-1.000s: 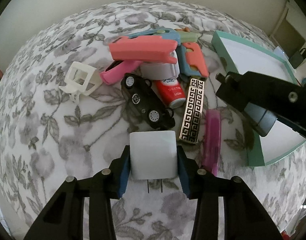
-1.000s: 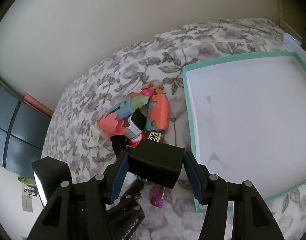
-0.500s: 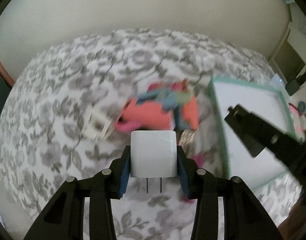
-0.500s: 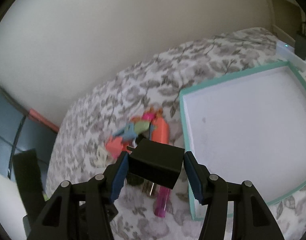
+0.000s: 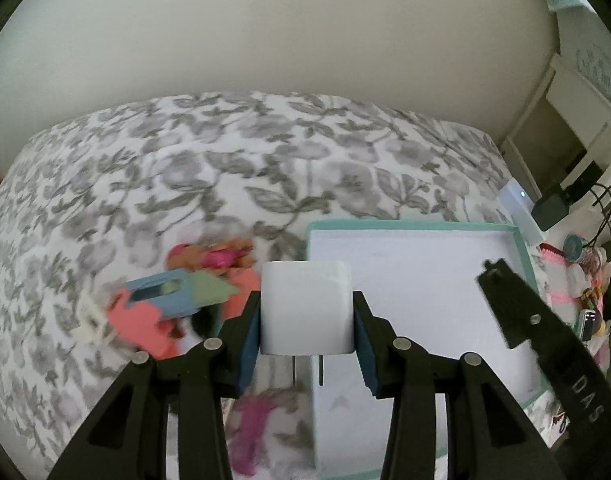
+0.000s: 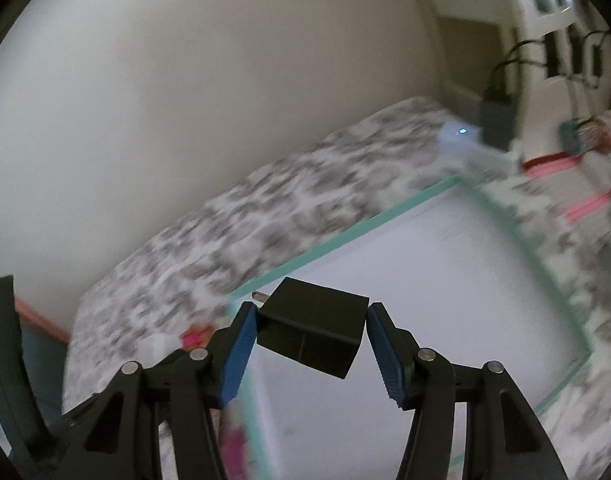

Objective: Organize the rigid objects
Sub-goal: 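Carry both chargers over the teal-rimmed tray and open both tools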

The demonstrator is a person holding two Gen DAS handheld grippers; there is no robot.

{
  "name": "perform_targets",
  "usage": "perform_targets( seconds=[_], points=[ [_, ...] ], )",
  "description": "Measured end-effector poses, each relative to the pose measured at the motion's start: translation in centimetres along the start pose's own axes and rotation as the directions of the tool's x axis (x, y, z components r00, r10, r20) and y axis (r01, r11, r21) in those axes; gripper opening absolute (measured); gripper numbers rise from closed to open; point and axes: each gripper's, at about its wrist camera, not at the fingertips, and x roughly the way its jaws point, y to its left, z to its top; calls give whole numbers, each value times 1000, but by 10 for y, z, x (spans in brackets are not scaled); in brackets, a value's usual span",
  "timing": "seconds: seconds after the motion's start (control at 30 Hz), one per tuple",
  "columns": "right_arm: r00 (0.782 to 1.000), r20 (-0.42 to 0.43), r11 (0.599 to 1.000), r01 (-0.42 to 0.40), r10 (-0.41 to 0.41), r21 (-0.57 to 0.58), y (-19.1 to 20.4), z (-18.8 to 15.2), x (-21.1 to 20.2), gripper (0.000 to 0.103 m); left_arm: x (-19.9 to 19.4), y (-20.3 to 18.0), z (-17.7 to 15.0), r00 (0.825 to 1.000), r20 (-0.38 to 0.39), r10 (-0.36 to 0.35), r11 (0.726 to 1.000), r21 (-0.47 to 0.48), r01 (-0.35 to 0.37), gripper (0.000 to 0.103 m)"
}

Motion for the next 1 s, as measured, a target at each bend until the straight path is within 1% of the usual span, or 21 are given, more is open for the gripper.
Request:
perform_targets(
  seconds=[0.17,0.37,0.47,0.63,0.8,0.9,1.0],
  points=[
    [992,20,992,121,-122,36,-32,16,11,59,18,-21,9,1000,-12,-24,1000,6,24,44],
    [980,25,980,198,-198,26,-52,22,22,59,35,-45,17,999,-20,-41,999,29,42,44],
    [975,23,975,221,-221,14,-57,23,27,59,44,-52,18,998,-31,-47,998,35,48,44],
    [968,-3,968,250,-250,13,-63,18,38,59,58,-56,12,998,-50,-40,998,43,43,44],
    [962,-10,962,273,-273,-10,-62,14,43,59,64,-55,4,997,-61,-43,998,47,46,44],
    [960,-19,960,278,-278,-15,-63,13,45,59,67,-56,-1,997,-69,-46,997,66,51,44],
    [958,-31,958,286,-286,-10,-66,12,47,59,69,-54,-2,996,-79,-44,997,54,49,44]
  ],
)
